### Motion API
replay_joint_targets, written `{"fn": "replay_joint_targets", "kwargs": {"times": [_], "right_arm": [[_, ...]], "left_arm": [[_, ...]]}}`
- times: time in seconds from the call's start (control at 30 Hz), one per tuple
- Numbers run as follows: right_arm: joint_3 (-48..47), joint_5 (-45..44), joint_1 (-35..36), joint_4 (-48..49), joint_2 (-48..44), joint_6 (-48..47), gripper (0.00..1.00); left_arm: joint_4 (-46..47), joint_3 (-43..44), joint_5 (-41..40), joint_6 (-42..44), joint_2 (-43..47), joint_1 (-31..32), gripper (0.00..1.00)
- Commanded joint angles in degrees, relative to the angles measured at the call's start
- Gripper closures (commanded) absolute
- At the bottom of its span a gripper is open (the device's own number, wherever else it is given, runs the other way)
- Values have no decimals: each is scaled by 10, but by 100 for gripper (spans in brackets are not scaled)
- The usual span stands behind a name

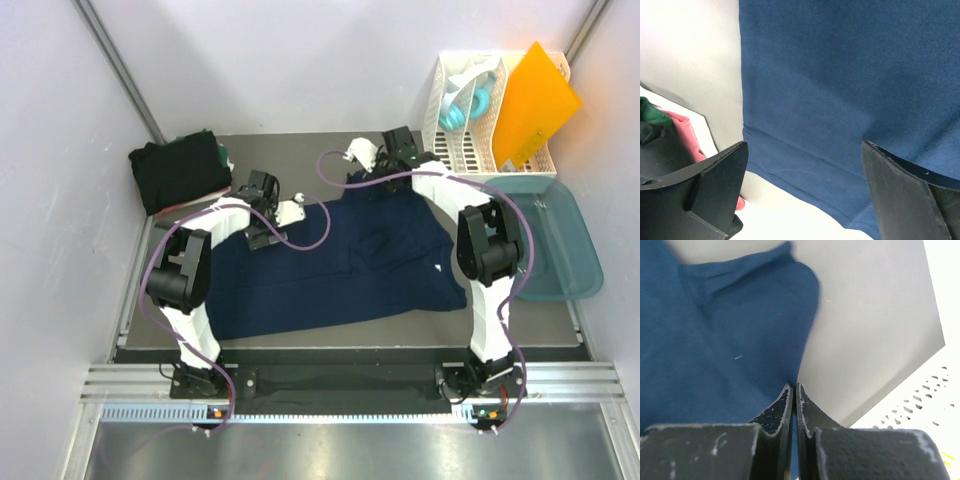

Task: Fold and stack the t-shirts
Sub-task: Grap the side of the flattened tshirt furthest away from the robot with both arms

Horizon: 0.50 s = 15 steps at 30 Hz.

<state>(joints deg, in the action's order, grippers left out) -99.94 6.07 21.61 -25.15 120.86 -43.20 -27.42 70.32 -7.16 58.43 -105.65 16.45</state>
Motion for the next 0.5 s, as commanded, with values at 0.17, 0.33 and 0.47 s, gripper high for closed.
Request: {"fn": "replay_joint_targets", "kwargs": {"times": [0.17,0.33,0.47], "right_arm": [[83,39,43,-90,-95,-122,100],[114,49,54,-156,-120,-155,99],[118,62,56,-209,-128,-179,63]], "left_arm": [[27,-17,-12,18,27,3,1],[32,-18,-15,23,25,3,1],[35,-17,-14,28,25,3,1]]}}
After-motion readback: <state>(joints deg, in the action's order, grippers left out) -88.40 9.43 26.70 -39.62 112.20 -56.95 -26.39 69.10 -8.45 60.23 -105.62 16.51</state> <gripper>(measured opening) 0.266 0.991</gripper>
